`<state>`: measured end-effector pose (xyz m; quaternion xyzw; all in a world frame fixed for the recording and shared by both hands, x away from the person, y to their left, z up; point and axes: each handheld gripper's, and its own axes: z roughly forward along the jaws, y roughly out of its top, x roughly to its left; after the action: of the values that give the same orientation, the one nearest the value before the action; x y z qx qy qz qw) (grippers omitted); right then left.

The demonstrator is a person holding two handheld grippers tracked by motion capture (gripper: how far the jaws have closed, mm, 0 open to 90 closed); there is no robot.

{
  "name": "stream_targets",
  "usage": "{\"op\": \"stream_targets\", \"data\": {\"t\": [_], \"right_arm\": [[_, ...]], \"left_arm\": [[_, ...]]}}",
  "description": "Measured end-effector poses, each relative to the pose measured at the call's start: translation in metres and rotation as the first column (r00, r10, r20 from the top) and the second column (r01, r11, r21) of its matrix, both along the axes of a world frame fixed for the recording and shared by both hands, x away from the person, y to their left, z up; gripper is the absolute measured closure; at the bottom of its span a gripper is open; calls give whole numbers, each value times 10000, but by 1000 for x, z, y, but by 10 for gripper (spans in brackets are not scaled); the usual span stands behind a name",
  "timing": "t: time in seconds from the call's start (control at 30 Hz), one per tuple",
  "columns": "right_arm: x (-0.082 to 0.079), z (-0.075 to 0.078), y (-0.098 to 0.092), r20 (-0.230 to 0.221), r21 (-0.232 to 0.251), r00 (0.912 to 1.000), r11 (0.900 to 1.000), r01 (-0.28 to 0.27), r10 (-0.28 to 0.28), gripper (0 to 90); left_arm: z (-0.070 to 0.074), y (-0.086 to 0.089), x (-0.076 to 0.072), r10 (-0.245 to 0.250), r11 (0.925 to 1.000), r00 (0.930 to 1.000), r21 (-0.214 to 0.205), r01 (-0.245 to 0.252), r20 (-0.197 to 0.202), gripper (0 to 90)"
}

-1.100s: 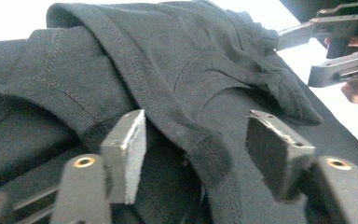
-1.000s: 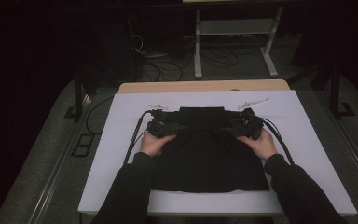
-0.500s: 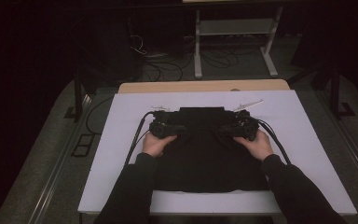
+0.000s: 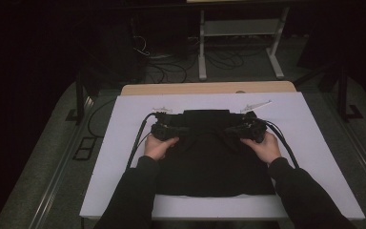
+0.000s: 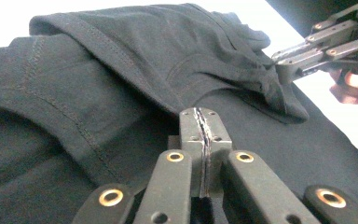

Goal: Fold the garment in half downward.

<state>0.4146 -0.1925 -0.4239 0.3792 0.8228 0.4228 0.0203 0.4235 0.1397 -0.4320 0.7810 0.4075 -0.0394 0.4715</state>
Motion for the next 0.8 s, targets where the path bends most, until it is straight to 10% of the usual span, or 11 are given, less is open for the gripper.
{"op": "stream_targets", "data": {"t": [0.8], "right_arm": [[-23,21,-14,401,352,9991,9993,-154,139,814]], "left_arm": [[12,23,-27,-40,9996,9997,-284,47,226,893]]}}
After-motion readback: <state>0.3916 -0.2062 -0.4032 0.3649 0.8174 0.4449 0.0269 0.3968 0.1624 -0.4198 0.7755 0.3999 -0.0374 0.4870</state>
